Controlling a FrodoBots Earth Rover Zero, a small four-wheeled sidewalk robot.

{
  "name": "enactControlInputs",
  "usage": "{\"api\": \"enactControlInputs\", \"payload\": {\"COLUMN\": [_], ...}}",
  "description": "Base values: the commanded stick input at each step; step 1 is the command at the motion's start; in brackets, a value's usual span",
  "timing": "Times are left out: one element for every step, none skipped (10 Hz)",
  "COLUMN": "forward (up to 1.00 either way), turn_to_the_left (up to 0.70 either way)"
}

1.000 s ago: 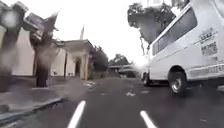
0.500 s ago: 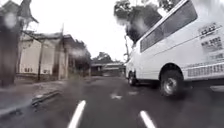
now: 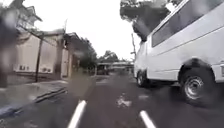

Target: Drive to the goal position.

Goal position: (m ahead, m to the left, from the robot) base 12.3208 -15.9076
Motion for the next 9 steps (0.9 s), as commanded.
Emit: {"api": "enactControlInputs", "payload": {"forward": [1.0,1.0,1.0,1.0,1.0,1.0,1.0,1.0,1.0], "turn_to_the_left": [-0.05,-0.38,-0.4,-0.4,-0.33,-0.17,0.06,0.07,0.0]}}
